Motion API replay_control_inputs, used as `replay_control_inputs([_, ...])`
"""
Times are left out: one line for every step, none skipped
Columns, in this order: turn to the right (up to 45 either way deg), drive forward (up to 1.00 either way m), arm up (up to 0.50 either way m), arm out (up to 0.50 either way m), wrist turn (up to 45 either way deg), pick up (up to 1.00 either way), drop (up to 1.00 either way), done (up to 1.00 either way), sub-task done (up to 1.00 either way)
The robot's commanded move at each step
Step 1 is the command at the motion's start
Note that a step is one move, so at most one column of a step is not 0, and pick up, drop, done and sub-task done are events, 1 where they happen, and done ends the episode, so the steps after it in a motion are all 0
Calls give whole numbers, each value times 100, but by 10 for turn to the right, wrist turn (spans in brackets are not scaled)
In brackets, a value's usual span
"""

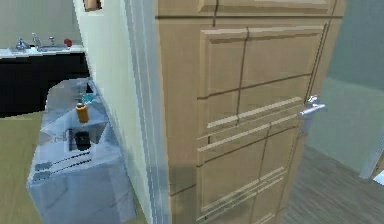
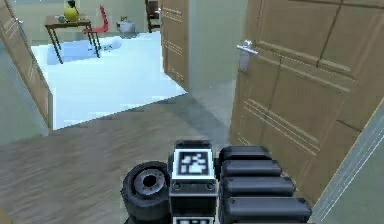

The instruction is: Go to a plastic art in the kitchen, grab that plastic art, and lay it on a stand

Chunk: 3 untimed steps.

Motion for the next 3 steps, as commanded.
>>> replay_control_inputs([450,0,0,0,0,0,0,0,0])
replay_control_inputs([270,0,0,0,0,0,0,0,0])
replay_control_inputs([0,100,0,0,0,0,0,0,0])
